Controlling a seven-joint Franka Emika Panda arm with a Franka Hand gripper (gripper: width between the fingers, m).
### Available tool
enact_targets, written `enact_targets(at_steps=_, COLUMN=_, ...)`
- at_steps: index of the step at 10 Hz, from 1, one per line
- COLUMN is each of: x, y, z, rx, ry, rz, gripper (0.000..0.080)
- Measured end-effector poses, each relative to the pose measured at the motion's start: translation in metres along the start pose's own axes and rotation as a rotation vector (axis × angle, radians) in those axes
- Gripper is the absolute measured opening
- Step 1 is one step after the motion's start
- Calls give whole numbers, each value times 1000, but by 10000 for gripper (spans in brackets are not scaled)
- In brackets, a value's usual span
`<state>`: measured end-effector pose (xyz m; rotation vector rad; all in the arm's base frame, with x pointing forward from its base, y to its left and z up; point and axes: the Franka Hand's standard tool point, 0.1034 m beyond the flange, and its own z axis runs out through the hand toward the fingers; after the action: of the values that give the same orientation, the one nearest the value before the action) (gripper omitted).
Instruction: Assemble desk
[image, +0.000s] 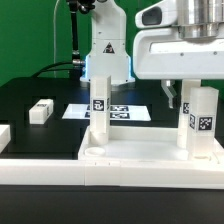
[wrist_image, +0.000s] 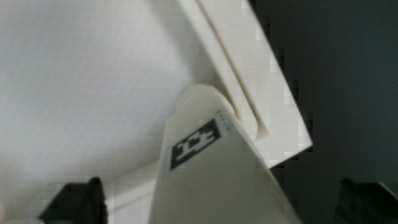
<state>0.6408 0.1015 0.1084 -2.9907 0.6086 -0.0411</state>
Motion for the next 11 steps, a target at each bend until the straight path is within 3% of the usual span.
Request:
enact_targets(at_steps=1, x=2, y=-2, z=-6, rx=-27, ry=-17, rz=-174, gripper=649)
enact_targets(at_steps=2, x=7, y=-3, z=-18, rx=-24, ry=-49, rz=-319, gripper=649)
enact_targets(at_steps=4, x=8, y=-2, z=-19, rx=-23, ry=-42, rz=-352, gripper=649)
enact_targets(at_steps=5, x=8, y=-2, z=-19, rx=-24, ry=-41, rz=-326, gripper=561)
enact_targets(at_steps=6, x=9, y=-1, z=-19, rx=-24, ry=-41, rz=-324, gripper=333)
enact_targets(at_steps=7, x=9, y=-2, z=-19, rx=-25, ry=-40, rz=-253, gripper=333)
enact_targets(at_steps=8, x=9, y=-2, z=-19, rx=-26, ry=-40, rz=-186, gripper=285)
enact_targets(at_steps=11, x=9, y=-3, z=-18, rx=-38, ry=-34, rz=151, gripper=285)
